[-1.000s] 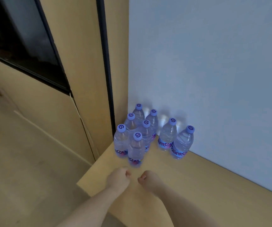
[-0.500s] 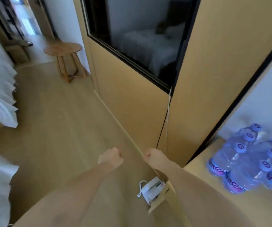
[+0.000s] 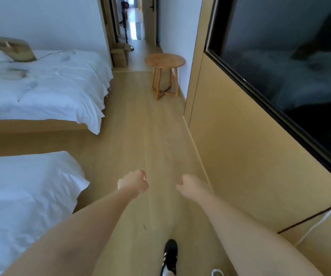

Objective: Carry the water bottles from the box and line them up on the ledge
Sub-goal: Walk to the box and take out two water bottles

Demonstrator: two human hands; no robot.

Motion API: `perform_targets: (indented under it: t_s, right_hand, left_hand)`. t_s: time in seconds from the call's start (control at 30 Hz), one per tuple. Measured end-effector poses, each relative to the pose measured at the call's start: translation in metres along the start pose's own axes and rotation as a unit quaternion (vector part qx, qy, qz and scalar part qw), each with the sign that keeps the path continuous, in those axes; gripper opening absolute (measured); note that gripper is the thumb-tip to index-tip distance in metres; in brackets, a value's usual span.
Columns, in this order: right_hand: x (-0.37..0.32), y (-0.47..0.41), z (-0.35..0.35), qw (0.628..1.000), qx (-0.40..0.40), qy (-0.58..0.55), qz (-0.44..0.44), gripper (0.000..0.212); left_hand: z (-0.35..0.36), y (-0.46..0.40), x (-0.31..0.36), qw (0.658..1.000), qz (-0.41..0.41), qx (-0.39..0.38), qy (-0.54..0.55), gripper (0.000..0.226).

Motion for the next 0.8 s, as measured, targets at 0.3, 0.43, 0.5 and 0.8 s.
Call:
perform_targets:
  t_s: [0.3,0.43,0.5,0.8]
  right_hand:
    - [-0.076,-0.195,-0.069,0.998,-0.011,0.042,-0.045,0.038]
    - [-0.106,-0.258,-0.103,0.996,-0.020,0.057,-0.061,0.034]
    - [-0.122,-0.290,-0.114,0.995,-0.033,0.066,-0.066,0.033]
    - [-0.200,-0.477,-0.177,0.993,-0.037,0.101,-0.057,0.039]
  left_hand:
    - [-0.067,-0.174,0.000,0.995,-0.082,-0.045,-0.040,0.040]
    - [-0.093,-0.234,-0.001,0.994,-0.089,-0.053,-0.043,0.039]
    - [-0.104,-0.270,-0.007,0.993,-0.096,-0.056,-0.045,0.039]
    - [-0.187,-0.479,-0.028,0.995,-0.077,-0.044,-0.039,0.035]
Point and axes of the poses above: each hand's wrist, its own y-axis away from the middle knuckle, its own z-axis out of the palm, x = y × z, the point moved 5 cm from there along -y, towards the middle knuckle, and after that the axes turned 5 degrees about -z, right-handed, at the moved point
